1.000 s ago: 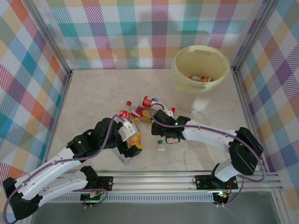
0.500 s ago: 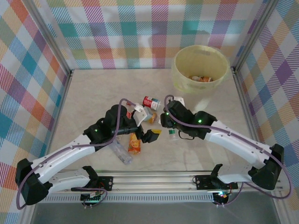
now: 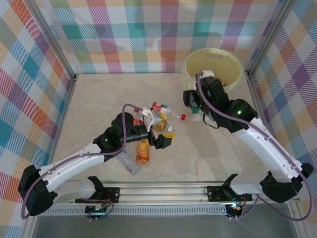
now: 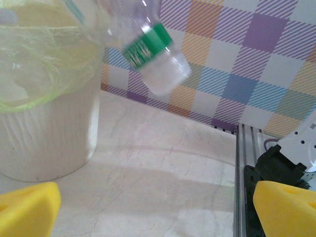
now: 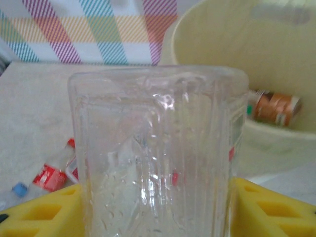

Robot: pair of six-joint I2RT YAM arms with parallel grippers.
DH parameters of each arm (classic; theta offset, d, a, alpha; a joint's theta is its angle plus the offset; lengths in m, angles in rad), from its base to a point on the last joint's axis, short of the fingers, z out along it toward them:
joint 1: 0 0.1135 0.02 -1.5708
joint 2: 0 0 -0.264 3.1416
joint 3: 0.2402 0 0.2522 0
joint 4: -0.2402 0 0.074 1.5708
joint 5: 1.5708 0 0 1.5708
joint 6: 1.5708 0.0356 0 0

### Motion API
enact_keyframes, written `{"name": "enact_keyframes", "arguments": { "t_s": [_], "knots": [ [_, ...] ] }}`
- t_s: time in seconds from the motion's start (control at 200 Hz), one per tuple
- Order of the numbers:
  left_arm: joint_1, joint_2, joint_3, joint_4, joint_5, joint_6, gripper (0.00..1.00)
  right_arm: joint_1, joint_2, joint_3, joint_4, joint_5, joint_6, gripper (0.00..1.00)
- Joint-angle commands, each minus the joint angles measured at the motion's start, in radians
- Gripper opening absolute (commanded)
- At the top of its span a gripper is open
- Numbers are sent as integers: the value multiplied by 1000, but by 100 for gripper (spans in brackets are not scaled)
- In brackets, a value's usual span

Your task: Put the plastic bottles in the bin

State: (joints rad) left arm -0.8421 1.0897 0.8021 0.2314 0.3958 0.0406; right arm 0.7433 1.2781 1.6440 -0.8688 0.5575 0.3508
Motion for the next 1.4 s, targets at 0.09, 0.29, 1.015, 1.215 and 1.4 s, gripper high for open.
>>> {"name": "enact_keyframes", "arguments": {
  "t_s": [0.09,0.29,1.015,1.215,1.4],
  "knots": [
    [-1,-33,-15,12,-7,11,100,-124,79,158,35,-33,-93,61],
    [-1,-16,-4,-18,-6,23,100,-234,204,302,70,-70,-97,61],
    [-2,-8,-3,-79,-35,89,100,-489,533,495,-59,-186,40,64],
    [-2,-5,-1,-90,-35,98,100,-495,503,427,-41,-227,34,78],
    [-2,-4,-1,-100,-40,109,100,-496,461,428,-48,-241,12,89]
  ]
}}
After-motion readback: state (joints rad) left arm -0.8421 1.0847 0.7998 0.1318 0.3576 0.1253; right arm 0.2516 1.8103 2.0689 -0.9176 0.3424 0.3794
